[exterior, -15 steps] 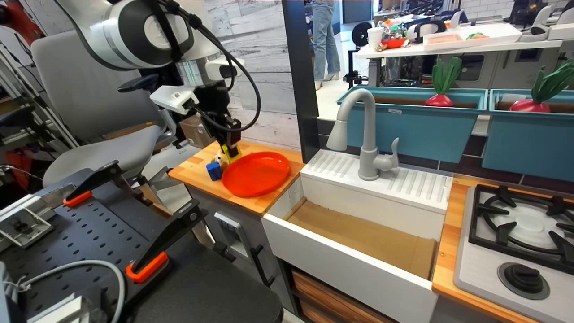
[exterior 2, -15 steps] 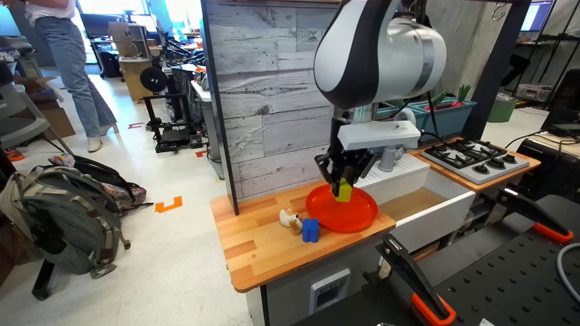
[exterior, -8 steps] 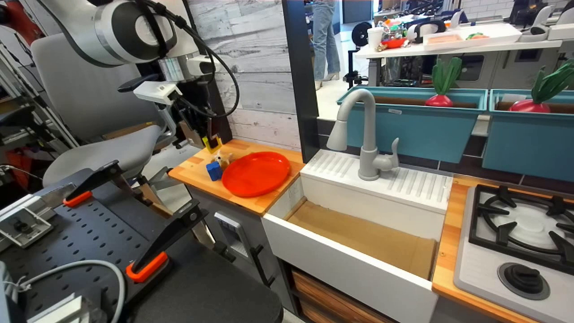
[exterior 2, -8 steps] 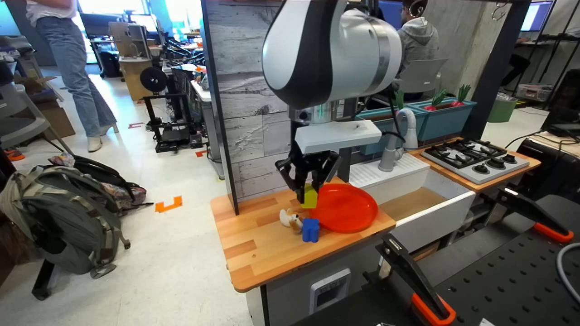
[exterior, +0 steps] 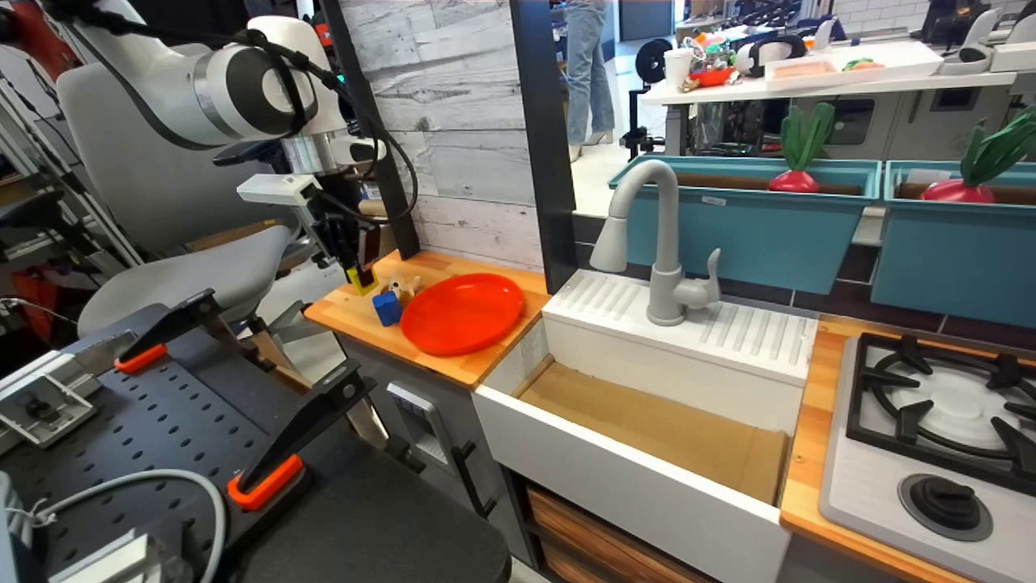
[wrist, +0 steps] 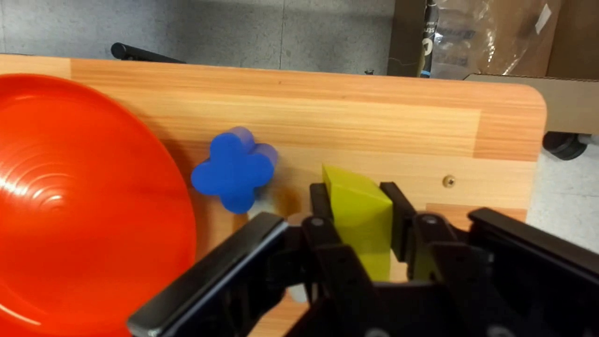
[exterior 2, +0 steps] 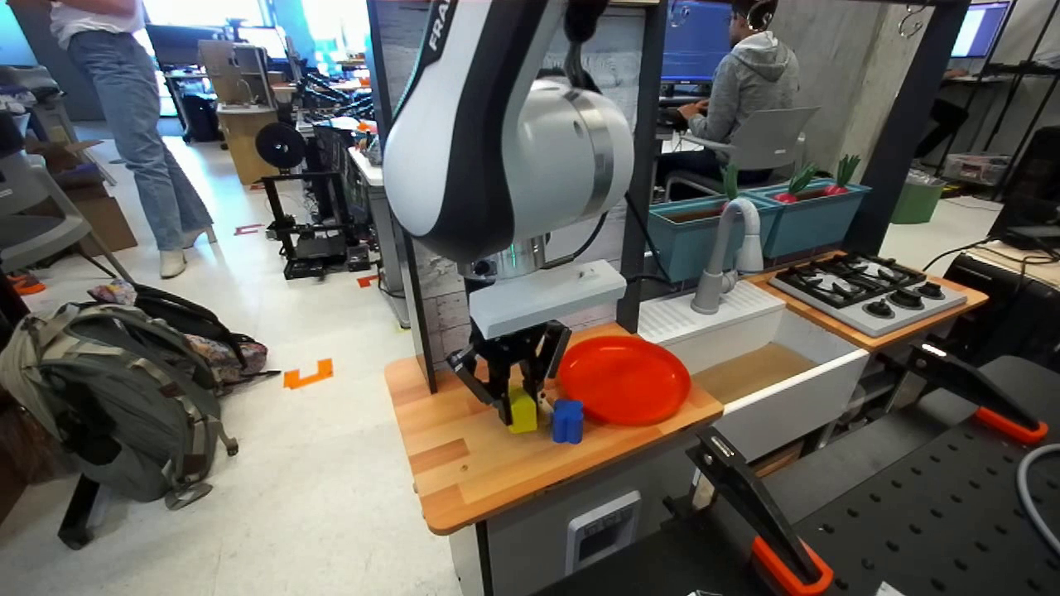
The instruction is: Remove the yellow block from the orange plate
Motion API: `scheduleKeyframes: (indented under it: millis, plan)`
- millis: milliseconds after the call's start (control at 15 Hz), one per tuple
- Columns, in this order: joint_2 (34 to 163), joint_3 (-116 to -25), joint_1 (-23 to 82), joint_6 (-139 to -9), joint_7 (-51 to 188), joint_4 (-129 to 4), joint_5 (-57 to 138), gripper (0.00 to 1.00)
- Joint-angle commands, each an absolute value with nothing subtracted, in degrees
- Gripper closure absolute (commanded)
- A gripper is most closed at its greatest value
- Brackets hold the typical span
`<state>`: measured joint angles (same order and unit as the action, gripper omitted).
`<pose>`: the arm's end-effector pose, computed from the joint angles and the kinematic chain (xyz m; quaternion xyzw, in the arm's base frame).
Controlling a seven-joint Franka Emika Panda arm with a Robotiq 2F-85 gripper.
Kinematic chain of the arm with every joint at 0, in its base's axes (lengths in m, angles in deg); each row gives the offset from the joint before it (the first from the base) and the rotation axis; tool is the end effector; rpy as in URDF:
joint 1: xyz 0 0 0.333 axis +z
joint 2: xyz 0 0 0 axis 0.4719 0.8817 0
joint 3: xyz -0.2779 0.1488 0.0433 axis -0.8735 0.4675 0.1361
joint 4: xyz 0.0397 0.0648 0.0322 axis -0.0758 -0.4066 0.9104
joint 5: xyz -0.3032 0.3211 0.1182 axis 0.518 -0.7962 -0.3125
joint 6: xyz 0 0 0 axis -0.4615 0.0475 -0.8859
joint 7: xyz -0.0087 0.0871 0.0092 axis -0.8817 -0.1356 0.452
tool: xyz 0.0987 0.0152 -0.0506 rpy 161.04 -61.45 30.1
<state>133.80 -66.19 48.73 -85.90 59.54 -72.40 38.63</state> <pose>0.6019 0.2337 -0.0238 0.9955 0.0699 -0.0610 0.0190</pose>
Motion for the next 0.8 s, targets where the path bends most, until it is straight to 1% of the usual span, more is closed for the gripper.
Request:
scheduleKeyframes:
  millis: [0, 267, 333, 400, 467, 733]
  plan:
    - [139.9, -65.6, 49.4, -80.1, 59.2, -63.5, 40.0, 0.92]
    - [144.6, -65.3, 50.1, -75.5, 59.2, -56.7, 40.2, 0.92]
    - [145.0, -65.3, 50.3, -74.6, 59.1, -55.7, 40.3, 0.53]
    - [145.2, -65.3, 50.4, -74.1, 59.1, -54.9, 40.5, 0.43]
    - [145.6, -65.3, 50.4, -73.9, 59.2, -54.2, 40.6, 0.39]
    - [146.4, -65.3, 50.6, -74.8, 59.1, -53.6, 41.1, 0.08]
